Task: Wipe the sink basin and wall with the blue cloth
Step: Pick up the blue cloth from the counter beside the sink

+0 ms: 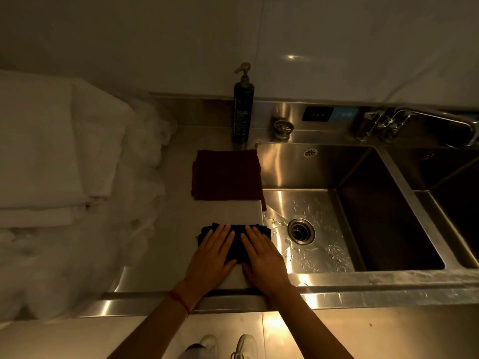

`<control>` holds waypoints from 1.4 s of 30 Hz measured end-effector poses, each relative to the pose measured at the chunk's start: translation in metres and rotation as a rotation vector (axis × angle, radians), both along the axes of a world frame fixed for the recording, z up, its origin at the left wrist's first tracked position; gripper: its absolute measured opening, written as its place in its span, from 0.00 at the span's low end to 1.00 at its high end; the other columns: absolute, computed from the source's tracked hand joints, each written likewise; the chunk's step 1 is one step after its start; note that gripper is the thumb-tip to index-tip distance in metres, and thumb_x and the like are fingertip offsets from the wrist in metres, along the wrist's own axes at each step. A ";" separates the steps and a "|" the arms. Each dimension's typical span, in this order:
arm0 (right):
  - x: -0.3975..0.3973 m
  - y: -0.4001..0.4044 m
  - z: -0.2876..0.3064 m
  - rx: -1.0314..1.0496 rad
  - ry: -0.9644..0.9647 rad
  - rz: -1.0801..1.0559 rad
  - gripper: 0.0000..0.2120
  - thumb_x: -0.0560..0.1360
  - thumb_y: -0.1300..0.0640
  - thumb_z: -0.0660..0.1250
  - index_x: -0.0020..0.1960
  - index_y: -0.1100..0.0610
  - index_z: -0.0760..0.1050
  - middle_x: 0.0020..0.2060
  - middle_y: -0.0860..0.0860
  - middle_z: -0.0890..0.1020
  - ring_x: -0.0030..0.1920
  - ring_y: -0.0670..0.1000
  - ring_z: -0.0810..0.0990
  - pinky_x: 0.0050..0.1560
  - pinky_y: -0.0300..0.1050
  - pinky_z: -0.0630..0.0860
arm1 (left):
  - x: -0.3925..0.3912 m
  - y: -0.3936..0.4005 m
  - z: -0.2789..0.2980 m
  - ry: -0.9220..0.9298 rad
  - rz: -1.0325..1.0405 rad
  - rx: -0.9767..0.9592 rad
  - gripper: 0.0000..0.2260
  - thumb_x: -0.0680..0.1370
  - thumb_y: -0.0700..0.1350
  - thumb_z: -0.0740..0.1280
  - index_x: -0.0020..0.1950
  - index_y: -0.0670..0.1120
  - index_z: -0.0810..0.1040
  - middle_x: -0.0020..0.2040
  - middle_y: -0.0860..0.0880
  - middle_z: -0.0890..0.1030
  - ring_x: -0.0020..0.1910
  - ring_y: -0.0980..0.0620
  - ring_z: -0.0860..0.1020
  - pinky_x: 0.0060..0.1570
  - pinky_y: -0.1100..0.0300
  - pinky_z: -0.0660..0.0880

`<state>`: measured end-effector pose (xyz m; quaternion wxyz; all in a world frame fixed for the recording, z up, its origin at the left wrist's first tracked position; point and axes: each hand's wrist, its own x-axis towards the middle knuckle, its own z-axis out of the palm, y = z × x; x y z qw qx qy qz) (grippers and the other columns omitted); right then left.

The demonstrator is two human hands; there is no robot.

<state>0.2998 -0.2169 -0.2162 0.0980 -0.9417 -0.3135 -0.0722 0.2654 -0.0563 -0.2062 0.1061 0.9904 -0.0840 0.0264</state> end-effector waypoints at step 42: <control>-0.006 -0.034 0.055 0.124 -0.365 -0.249 0.26 0.57 0.57 0.81 0.54 0.62 0.80 0.52 0.58 0.83 0.52 0.54 0.82 0.49 0.49 0.79 | 0.039 -0.037 0.044 -0.385 -0.282 -0.037 0.31 0.54 0.39 0.83 0.55 0.36 0.82 0.55 0.38 0.83 0.54 0.41 0.82 0.50 0.45 0.79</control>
